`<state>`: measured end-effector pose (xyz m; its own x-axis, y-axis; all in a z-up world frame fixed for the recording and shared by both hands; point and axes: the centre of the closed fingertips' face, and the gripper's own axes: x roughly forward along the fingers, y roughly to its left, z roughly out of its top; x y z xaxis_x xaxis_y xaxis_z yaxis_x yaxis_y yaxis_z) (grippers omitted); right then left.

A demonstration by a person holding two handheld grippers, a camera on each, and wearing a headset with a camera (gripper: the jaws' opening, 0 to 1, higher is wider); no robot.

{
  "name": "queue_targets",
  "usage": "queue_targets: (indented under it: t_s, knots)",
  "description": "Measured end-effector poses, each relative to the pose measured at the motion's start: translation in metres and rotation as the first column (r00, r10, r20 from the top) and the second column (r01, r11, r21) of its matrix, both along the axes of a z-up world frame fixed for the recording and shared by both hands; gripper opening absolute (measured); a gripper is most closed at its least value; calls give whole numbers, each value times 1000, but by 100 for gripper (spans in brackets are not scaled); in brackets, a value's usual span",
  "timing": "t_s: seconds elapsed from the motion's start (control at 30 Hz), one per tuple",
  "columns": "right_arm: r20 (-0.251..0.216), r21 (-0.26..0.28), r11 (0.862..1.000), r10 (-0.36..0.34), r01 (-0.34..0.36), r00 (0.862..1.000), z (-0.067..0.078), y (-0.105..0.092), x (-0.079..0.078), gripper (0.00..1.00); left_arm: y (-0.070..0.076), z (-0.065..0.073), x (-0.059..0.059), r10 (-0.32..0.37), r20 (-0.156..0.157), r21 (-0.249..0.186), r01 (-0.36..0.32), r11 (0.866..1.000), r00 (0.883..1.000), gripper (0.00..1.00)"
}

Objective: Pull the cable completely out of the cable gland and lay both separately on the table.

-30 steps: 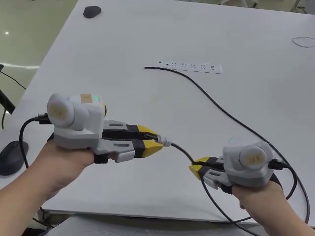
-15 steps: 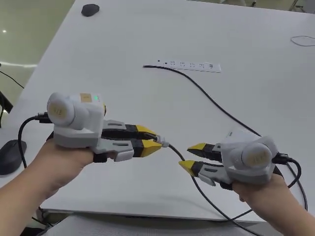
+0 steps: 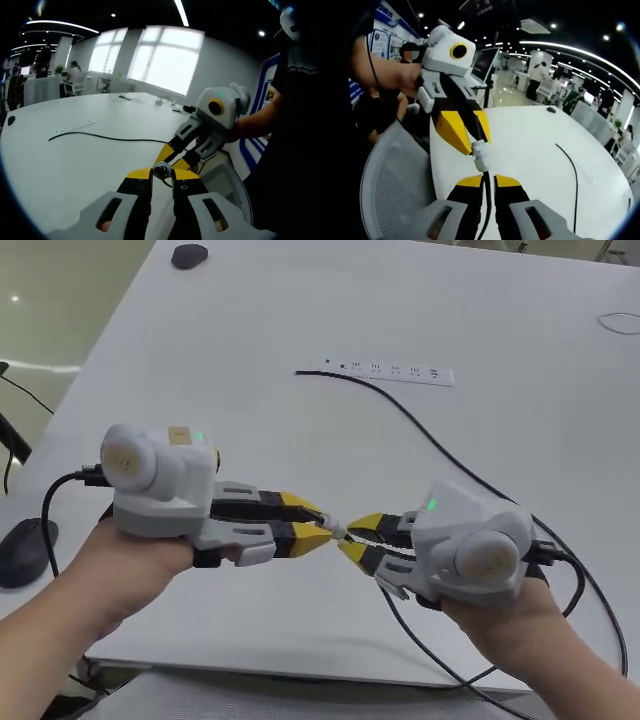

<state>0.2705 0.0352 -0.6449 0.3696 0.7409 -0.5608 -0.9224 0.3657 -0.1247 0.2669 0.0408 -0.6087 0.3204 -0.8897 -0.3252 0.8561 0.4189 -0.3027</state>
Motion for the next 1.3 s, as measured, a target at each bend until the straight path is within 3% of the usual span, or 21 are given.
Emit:
queue_targets:
  t_s: [0.27, 0.6, 0.93, 1.1, 1.3]
  knots:
    - [12, -18, 1000, -18, 18, 1000, -2, -3, 4, 0, 0, 2, 3, 6, 6, -9, -6, 1000, 1000, 15]
    - [-28, -18, 996, -89, 88, 996, -10, -17, 15, 0, 0, 9, 8, 12, 20, -38, -11, 999, 1000, 15]
    - [-77, -67, 987, -151, 146, 986, -30, -41, 21, 0, 6, 17, 10, 28, 22, -70, -27, 997, 999, 15]
    - [-94, -68, 983, -177, 171, 980, -35, -52, 22, 0, 9, 14, 9, 30, 21, -61, -28, 998, 999, 15]
    - [-96, -59, 981, -188, 183, 978, -31, -52, 24, 0, 8, 7, 5, 19, 21, -43, -18, 999, 1000, 15]
